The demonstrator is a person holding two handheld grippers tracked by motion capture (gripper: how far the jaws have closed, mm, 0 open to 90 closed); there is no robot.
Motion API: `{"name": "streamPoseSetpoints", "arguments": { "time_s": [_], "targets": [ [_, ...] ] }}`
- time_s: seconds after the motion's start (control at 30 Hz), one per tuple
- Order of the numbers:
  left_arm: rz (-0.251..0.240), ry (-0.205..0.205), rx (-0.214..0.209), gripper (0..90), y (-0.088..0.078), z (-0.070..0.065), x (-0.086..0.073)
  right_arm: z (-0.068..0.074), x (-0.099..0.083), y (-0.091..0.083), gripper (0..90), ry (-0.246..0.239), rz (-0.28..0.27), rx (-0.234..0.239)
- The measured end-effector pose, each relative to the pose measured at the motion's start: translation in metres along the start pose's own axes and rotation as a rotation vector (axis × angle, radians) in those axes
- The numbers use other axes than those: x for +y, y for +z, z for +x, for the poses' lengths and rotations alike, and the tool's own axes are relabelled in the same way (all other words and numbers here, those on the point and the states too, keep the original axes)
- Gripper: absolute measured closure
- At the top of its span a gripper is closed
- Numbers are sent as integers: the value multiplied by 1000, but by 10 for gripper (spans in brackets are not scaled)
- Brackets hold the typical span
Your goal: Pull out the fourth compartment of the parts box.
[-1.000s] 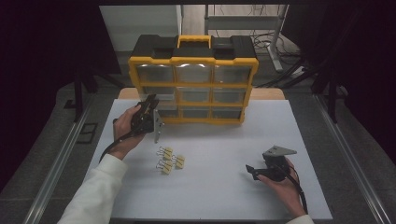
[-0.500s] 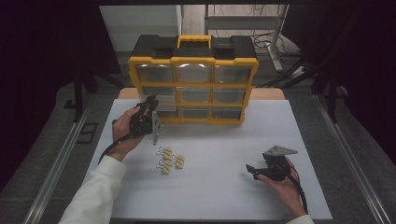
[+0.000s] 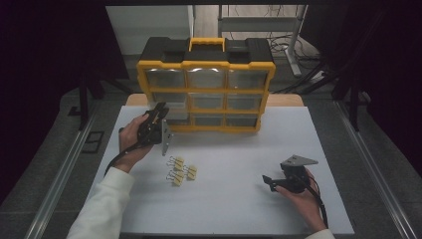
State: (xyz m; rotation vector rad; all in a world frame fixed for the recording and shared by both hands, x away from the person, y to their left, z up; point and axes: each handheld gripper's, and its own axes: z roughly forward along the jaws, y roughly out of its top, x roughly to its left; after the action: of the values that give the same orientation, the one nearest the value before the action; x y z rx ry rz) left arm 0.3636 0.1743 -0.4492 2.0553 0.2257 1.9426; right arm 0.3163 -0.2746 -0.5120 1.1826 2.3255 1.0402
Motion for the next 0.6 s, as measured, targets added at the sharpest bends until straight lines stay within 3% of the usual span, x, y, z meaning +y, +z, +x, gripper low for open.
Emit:
{"name": "streamPoseSetpoints", "arguments": {
  "time_s": [0.6],
  "targets": [
    [-6, 10, 1, 725, -2, 1, 1, 0, 0, 0, 143, 1, -1, -4]
  ]
}}
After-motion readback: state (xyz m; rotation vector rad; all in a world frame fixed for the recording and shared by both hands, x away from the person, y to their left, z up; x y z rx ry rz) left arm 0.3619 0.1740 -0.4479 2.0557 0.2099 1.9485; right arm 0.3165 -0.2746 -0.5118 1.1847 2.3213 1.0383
